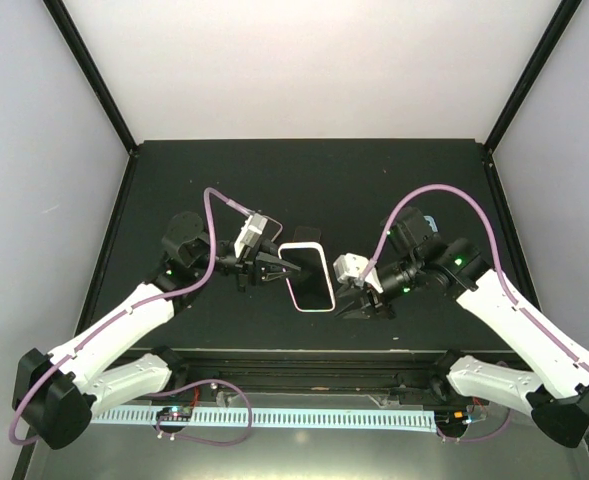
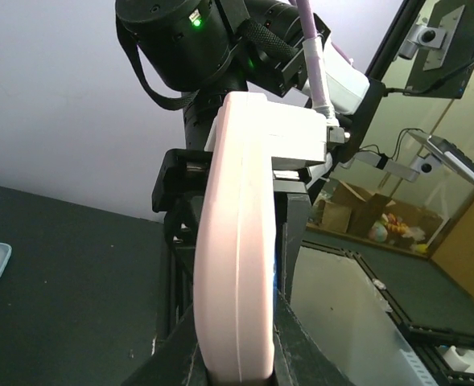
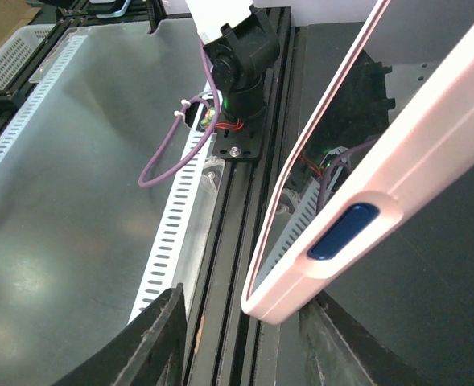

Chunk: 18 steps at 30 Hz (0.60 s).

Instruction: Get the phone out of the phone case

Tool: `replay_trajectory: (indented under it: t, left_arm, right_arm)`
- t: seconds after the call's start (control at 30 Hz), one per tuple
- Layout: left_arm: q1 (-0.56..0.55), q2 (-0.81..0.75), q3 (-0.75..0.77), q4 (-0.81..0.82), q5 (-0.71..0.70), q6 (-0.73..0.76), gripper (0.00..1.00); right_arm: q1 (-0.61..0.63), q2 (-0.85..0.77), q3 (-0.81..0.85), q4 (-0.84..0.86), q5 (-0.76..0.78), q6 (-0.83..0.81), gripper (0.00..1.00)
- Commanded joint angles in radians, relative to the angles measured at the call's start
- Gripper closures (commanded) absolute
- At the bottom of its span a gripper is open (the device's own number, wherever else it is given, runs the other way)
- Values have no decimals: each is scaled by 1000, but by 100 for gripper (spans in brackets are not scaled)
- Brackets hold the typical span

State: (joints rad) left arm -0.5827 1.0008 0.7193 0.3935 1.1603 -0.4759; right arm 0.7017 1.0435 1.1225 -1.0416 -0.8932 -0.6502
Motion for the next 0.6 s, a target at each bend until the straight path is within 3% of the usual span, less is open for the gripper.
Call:
replay_trajectory:
  t: [0.0,0.07,0.27,0.57]
  left_arm:
    - [14,-24,14,70,30,-8,98]
    - [14,-20,15,73,39,-13,99]
    - [14,-5,13,100,67,-41,99]
    - [14,7,16,108,87,-53,99]
  right_arm:
    - [8,24,40,-10,-3,-2,59]
    - [8,25,38,2,-2,-3,59]
    - [9,16,34,3,17,-60,73]
    - [9,14,30,14,50,-96,76]
